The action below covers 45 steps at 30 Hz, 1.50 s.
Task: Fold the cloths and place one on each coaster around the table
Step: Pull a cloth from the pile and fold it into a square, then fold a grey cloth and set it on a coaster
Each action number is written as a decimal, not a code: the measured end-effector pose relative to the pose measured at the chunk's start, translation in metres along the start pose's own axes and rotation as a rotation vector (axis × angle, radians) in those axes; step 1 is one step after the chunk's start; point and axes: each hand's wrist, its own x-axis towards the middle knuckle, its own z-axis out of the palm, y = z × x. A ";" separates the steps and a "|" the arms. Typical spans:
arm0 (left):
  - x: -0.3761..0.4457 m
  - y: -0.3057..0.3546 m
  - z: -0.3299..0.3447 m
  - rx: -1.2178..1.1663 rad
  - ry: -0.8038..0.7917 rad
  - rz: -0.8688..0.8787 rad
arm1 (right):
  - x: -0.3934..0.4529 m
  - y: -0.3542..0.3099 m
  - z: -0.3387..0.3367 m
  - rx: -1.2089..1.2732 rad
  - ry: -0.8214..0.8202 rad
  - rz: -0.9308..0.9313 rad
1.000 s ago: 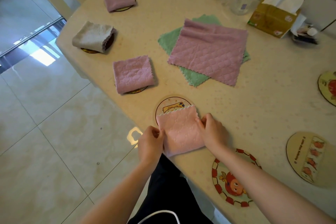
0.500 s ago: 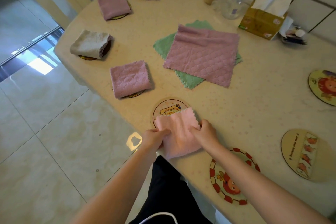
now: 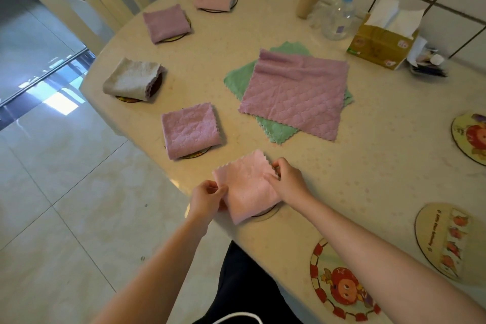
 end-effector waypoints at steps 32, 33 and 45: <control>0.103 0.145 0.075 1.098 -0.224 1.216 | 0.100 0.039 -0.107 -0.754 0.138 -0.183; 0.106 0.150 0.084 1.096 -0.257 1.230 | 0.102 0.040 -0.107 -0.784 0.126 -0.197; 0.131 0.169 0.115 1.238 -0.344 1.263 | 0.122 0.054 -0.114 -0.779 0.212 -0.259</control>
